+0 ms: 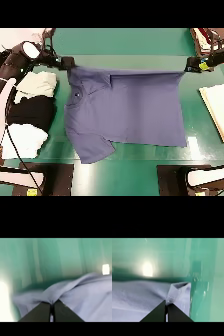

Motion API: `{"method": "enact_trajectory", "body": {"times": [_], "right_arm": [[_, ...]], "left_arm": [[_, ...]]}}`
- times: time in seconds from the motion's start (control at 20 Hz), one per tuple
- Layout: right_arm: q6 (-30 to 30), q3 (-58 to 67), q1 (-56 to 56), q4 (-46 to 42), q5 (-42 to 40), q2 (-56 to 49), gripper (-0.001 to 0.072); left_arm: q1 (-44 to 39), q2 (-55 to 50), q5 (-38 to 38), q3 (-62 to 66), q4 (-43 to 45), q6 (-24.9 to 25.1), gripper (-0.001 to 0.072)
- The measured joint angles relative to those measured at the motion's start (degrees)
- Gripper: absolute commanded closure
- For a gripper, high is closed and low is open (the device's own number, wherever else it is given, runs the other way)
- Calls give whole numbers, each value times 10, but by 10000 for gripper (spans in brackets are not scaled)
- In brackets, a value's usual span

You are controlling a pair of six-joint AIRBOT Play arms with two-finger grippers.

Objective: Fold the shirts.

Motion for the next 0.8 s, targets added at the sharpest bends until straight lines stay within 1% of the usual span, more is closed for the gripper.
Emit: {"method": "enact_trajectory", "body": {"times": [0.15, 0.3, 0.35, 0.4, 0.45, 0.65, 0.8], "right_arm": [[0, -74, 0, 0, -10, 25, 697], [0, -154, 0, 2, -29, 49, 692], [0, -174, -1, 3, -33, 56, 553], [0, -190, -1, 4, -35, 61, 347], [-1, -200, -1, 4, -34, 64, 329], [-1, -204, -7, 5, 8, 90, 333], [-1, -226, -14, 6, 34, 145, 333]], "left_arm": [[-1, -4, -86, -29, 7, 8, 684], [-1, -6, -114, -79, 11, 10, 678], [-1, -6, -117, -95, 12, 7, 439], [-1, -7, -122, -107, 13, 4, 256], [0, -6, -126, -115, 13, -1, 289], [-1, 19, -161, -140, 18, -17, 288], [-1, 90, -190, -204, 28, -28, 287]]}}
